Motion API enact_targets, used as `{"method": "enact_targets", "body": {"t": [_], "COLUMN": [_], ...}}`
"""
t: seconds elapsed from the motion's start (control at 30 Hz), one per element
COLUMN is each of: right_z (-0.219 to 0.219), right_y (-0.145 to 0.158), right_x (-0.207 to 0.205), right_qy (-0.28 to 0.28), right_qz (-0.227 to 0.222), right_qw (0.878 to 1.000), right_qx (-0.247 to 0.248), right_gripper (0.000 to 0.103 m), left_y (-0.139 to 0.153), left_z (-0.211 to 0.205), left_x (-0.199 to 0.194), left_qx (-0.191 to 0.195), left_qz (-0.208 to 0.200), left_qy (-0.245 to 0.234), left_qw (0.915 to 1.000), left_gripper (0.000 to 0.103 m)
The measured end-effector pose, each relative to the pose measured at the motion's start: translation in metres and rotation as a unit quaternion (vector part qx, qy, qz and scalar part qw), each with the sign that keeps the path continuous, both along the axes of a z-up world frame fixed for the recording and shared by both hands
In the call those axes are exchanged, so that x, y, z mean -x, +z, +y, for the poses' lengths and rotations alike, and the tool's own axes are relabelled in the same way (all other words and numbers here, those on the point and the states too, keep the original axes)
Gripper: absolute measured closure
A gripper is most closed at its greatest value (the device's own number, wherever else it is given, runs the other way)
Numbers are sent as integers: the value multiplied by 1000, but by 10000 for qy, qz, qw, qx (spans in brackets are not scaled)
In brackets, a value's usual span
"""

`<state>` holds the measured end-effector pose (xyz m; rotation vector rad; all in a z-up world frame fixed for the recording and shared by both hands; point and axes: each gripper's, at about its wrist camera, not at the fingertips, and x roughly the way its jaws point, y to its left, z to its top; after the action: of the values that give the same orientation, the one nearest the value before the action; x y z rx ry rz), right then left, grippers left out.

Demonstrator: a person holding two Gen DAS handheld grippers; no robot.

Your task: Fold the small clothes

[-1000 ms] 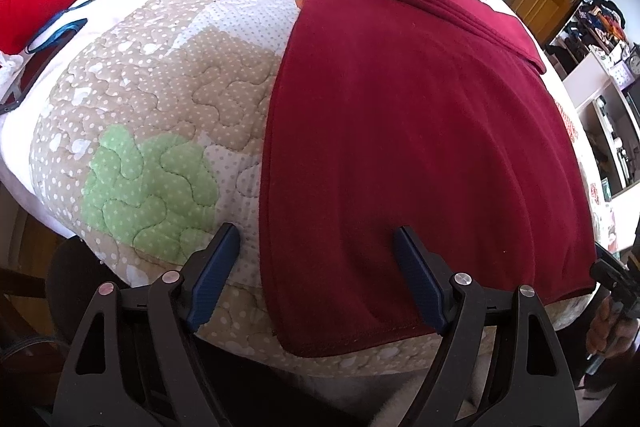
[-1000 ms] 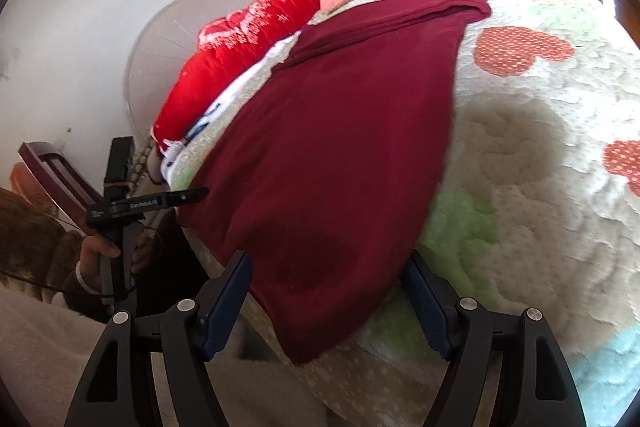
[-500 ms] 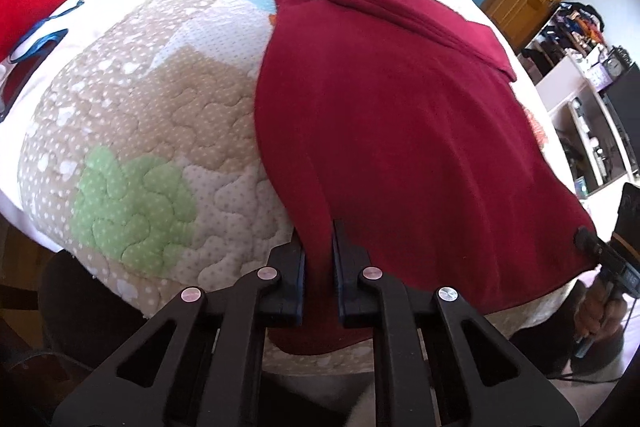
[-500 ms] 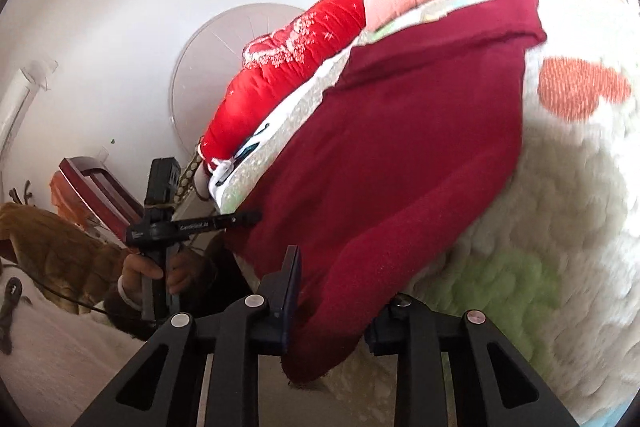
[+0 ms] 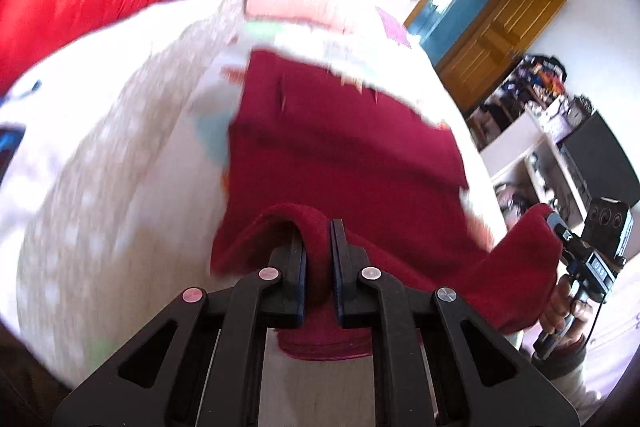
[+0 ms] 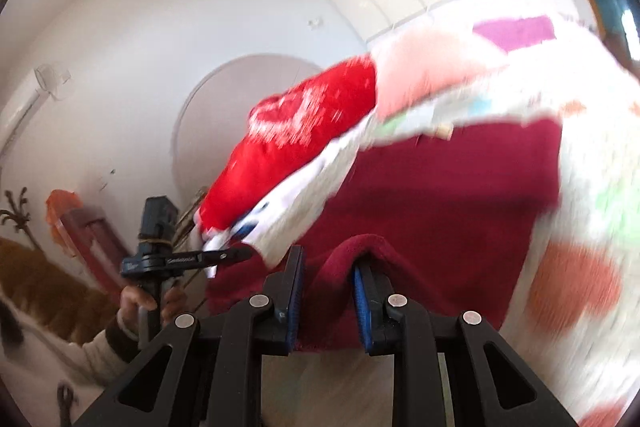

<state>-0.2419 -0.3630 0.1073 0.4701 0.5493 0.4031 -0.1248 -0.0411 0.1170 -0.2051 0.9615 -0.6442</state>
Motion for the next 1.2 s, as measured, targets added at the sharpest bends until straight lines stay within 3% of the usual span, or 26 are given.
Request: {"method": "enact_targets", "body": {"t": [0.1,0.23,0.33,0.4,0.5,0.63,0.67,0.7,0.73,0.77,0.83,0.97,1.07,1.13,1.2], "right_z": [-24,-54,-83,-107,-134,-140,-140,-142,-144,-145,-137,-103,-87,-87,-93], "right_y": [13,14,-4,-22,-48,-48,-40,-34,-29,-24,-18,-24,-41,-57,-74], "right_x": [-39,-95,-141,-168,-204,-210,-202,-192,-183,-175,-171,-190,-218,-236,-254], "right_qy": [-301,-761,-1343,-1810,-1994,-1877,-1994,-2074,-2188,-2303,-2183,-1667,-1719,-1769,-2000], "right_qz": [-4,154,416,685,1240,1252,1107,991,904,849,809,938,1319,1525,1839], "right_qw": [9995,9967,9895,9807,9719,9740,9731,9726,9710,9687,9713,9766,9659,9618,9480], "right_qx": [68,249,335,259,152,219,318,342,340,365,481,978,1418,1425,1656], "right_gripper": [81,81,81,81,80,53,51,43,34,34,34,42,47,47,48], "left_y": [6,-1,-16,-28,-42,-34,-29,-22,-15,-9,4,-1,-21,-38,-60], "left_z": [-24,-56,-73,-76,-75,-73,-71,-68,-65,-62,-53,-64,-89,-103,-112], "left_x": [-46,-110,-158,-184,-209,-214,-212,-210,-207,-204,-198,-200,-206,-213,-229], "left_qx": [116,-35,-206,-24,223,216,217,176,91,61,290,340,-117,-534,-865], "left_qz": [-104,-105,-41,180,590,651,582,432,213,23,-307,-183,-84,-34,156], "left_qy": [75,251,548,722,760,530,456,456,565,675,847,738,620,644,756], "left_qw": [9999,9996,9983,9972,9951,9962,9970,9979,9981,9977,9955,9965,9980,9965,9933], "left_gripper": [95,95,95,95,93,85,79,73,51,33,25,25,25,25,25]}}
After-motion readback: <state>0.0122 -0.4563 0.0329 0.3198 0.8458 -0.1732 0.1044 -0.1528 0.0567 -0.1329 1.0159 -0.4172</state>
